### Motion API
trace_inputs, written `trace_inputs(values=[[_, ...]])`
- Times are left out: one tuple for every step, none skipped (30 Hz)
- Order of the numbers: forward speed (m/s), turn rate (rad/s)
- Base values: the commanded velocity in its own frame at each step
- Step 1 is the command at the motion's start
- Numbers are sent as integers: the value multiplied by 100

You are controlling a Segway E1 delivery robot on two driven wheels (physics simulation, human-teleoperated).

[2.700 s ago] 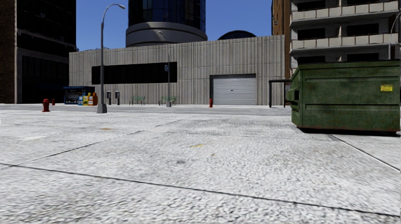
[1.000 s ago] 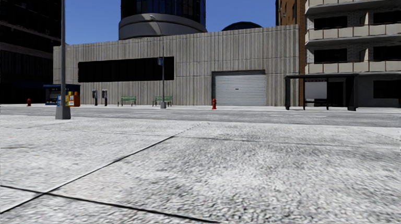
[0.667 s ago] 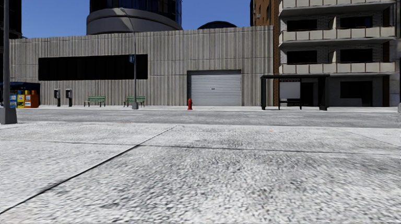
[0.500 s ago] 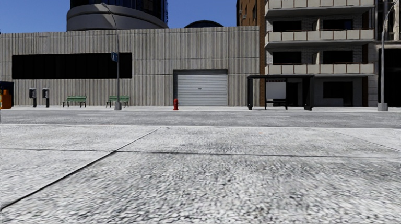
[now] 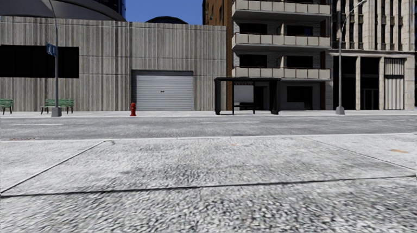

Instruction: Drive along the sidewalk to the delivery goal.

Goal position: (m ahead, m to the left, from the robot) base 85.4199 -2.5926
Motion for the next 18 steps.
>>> trace_inputs(values=[[179, -52], [178, -52], [178, -52], [178, -52], [178, -52], [178, -52], [178, -52], [177, -52], [177, -52], [176, -52], [175, -52], [175, -53], [175, -53], [175, -53], [175, -53], [175, -53], [175, -54], [175, -54]])
